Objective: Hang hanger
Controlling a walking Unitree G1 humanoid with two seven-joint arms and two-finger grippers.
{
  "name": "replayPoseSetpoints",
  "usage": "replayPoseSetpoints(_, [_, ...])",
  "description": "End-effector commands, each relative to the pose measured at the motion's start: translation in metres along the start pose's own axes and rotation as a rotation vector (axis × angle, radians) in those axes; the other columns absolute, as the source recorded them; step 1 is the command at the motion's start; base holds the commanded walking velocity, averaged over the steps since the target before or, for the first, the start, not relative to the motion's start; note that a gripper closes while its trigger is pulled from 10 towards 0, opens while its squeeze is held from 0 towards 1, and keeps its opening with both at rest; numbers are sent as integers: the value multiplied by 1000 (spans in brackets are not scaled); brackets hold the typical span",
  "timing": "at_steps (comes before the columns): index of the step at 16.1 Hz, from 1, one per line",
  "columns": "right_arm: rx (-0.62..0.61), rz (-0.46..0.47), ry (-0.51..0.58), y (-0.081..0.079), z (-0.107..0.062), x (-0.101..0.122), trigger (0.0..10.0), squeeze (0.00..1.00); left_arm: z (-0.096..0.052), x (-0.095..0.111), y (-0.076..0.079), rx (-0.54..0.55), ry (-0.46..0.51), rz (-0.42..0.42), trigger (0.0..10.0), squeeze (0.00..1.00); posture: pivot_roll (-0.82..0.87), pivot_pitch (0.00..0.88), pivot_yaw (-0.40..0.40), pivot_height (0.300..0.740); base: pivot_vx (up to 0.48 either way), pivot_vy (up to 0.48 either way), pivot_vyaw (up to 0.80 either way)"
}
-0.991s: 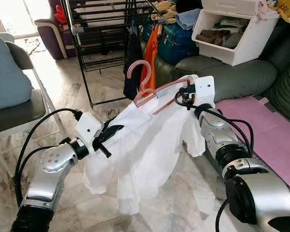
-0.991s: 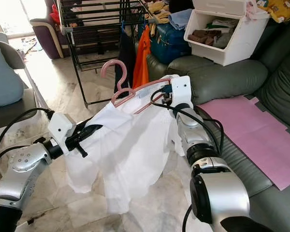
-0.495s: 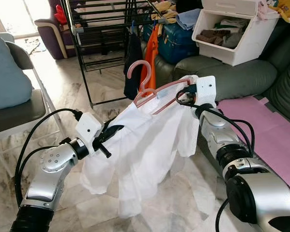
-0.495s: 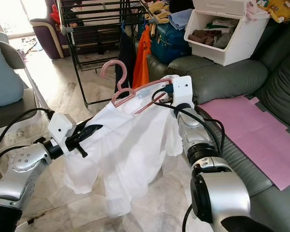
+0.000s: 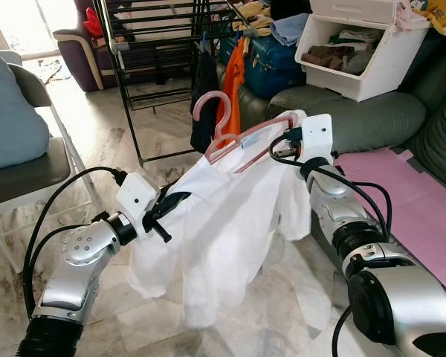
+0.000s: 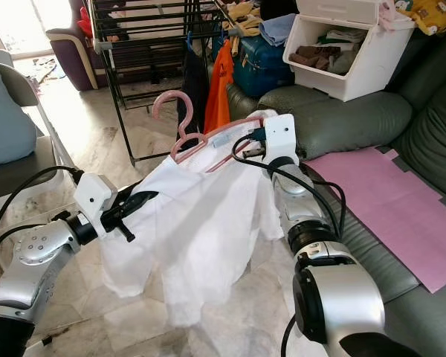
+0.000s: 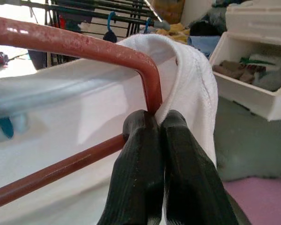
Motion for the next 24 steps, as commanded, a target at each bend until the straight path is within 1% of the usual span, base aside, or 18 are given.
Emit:
replayPoseSetpoints(1, [-27, -44, 99, 11, 2, 24, 0, 0, -1, 1, 1, -19, 4, 16, 0, 0, -83, 0, -28, 740, 0, 0, 0])
replayPoseSetpoints(3, [-15, -76, 113, 11, 1, 26, 0, 0, -1, -2, 3, -37, -11, 24, 0, 0, -86, 0, -26, 740, 0, 0, 0])
replayPoseSetpoints(5, [-31, -108, 96, 17, 1, 24, 0, 0, -2, -7, 8, -73, -36, 33, 0, 0, -87, 0, -25, 740, 0, 0, 0])
replayPoseSetpoints(6, [-63, -163, 52, 28, -2, 15, 0, 0, -5, -12, 14, -100, -58, 39, 0, 0, -85, 0, -24, 740, 0, 0, 0])
replayPoseSetpoints(7, [-71, -174, 43, 30, -2, 13, 0, 0, -5, -13, 15, -103, -61, 40, 0, 0, -85, 0, -24, 740, 0, 0, 0])
replayPoseSetpoints(8, [-131, -231, 10, 45, -7, 7, 0, 0, -9, -18, 16, -106, -82, 47, 0, 0, -85, 0, -24, 740, 0, 0, 0])
replayPoseSetpoints(9, [-168, -248, -10, 54, -9, 3, 0, 0, -10, -21, 15, -103, -91, 50, 0, 0, -84, 0, -25, 740, 0, 0, 0])
replayPoseSetpoints(10, [-218, -295, -33, 65, -13, -2, 0, 0, -11, -24, 14, -96, -105, 56, 0, 0, -84, 0, -25, 740, 0, 0, 0])
replayPoseSetpoints(11, [-222, -311, -28, 67, -14, -2, 0, 0, -11, -26, 14, -96, -109, 54, 0, 0, -84, 0, -25, 740, 0, 0, 0])
replayPoseSetpoints(12, [-206, -329, -10, 64, -13, 1, 0, 0, -11, -27, 15, -102, -117, 53, 0, 0, -84, 0, -25, 740, 0, 0, 0])
replayPoseSetpoints(13, [-139, -373, 68, 48, -10, 12, 0, 0, -11, -30, 20, -123, -128, 55, 0, 0, -88, 0, -22, 740, 0, 0, 0])
replayPoseSetpoints(14, [-84, -378, 120, 34, -9, 18, 0, 0, -11, -31, 22, -131, -132, 54, 0, 0, -89, 0, -21, 740, 0, 0, 0])
replayPoseSetpoints(15, [-41, -358, 146, 23, -8, 20, 0, 0, -10, -32, 23, -133, -134, 55, 0, 0, -90, 0, -21, 740, 0, 0, 0])
replayPoseSetpoints(16, [17, -335, 178, 8, -8, 23, 0, 0, -10, -33, 23, -134, -134, 57, 0, 0, -90, 0, -21, 740, 0, 0, 0])
replayPoseSetpoints(17, [67, -317, 178, -4, -10, 19, 0, 0, -9, -33, 24, -135, -132, 57, 0, 0, -90, 0, -21, 740, 0, 0, 0])
replayPoseSetpoints(19, [137, -257, 196, -21, -13, 17, 0, 0, -9, -33, 24, -131, -136, 60, 0, 0, -87, 0, -24, 740, 0, 0, 0])
replayPoseSetpoints(22, [243, -206, 229, -43, -20, 21, 0, 0, -9, -39, 19, -101, -171, 83, 0, 0, -89, 0, -24, 740, 0, 0, 0])
replayPoseSetpoints(24, [292, -188, 237, -49, -25, 22, 0, 0, -8, -41, 16, -86, -178, 85, 0, 0, -94, 0, -25, 740, 0, 0, 0])
Point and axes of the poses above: a point about 5 cm out from each wrist's last joint towards the gripper, its own z axis pointing out of the wrist towards the gripper, its own x axis along the axis of the wrist's last joint, y = z × x, the point moved 4 cm from there along z, pointing out of the wrist towards the gripper, and after that the axes turned 6 degrees about z, right-handed, at the moved point
